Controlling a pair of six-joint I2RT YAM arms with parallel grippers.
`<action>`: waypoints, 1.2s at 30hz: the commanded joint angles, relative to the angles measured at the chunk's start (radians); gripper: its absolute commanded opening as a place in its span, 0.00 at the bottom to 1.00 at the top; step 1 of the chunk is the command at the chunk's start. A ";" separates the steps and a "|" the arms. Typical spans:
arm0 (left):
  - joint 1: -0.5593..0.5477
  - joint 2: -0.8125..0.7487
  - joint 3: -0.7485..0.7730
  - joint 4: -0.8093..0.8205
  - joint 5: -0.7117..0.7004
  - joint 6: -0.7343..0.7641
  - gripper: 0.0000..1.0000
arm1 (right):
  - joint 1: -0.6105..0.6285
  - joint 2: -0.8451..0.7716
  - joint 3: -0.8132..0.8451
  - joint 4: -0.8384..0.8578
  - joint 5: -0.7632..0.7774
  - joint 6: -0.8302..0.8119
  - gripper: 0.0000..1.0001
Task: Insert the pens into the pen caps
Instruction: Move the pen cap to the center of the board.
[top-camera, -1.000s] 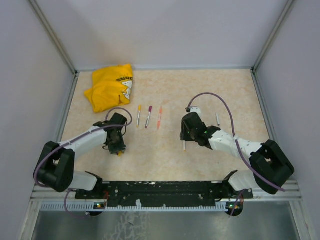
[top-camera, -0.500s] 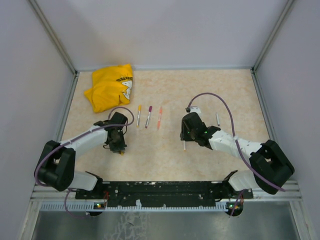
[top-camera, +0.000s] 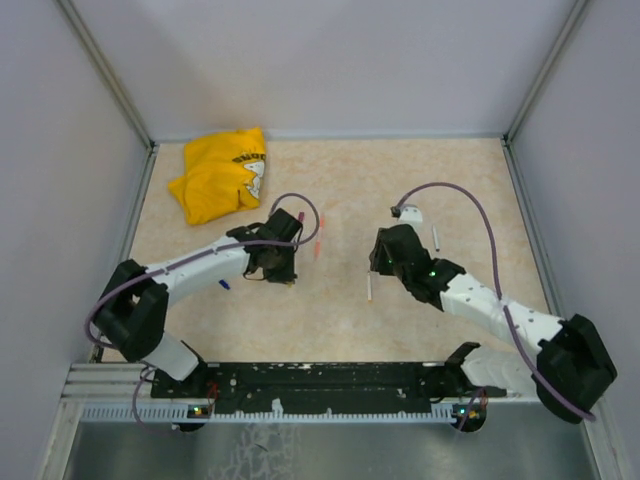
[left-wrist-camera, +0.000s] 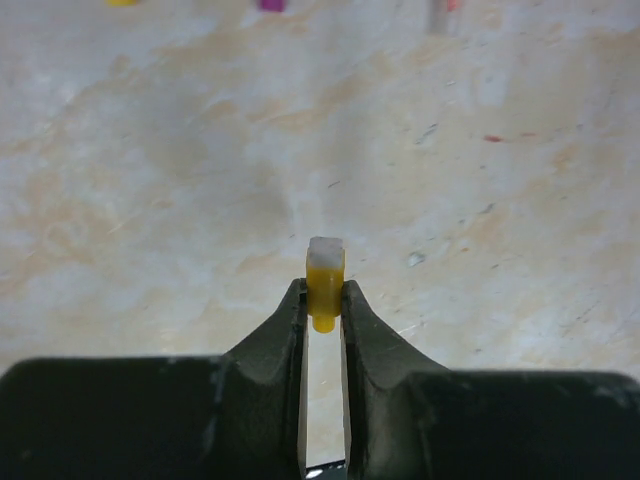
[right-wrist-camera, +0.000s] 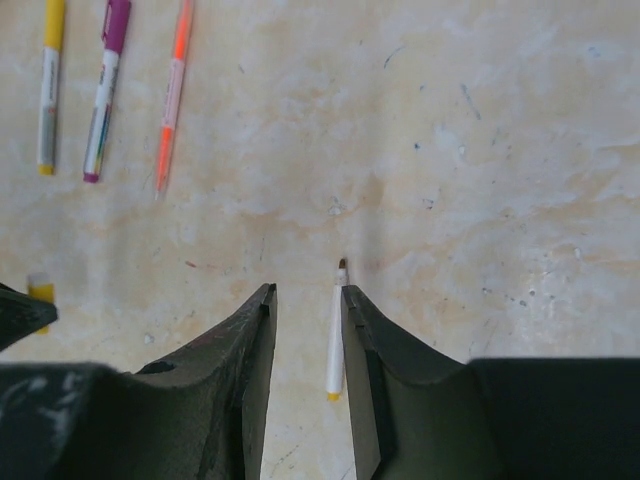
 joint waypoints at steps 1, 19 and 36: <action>-0.051 0.096 0.095 0.075 0.029 0.008 0.07 | 0.010 -0.152 -0.026 0.013 0.144 0.027 0.34; -0.130 0.383 0.331 0.109 0.054 0.036 0.25 | 0.002 -0.258 -0.028 -0.110 0.162 0.015 0.39; -0.130 0.233 0.251 0.183 -0.023 0.039 0.36 | 0.004 -0.079 -0.084 -0.103 -0.039 0.075 0.41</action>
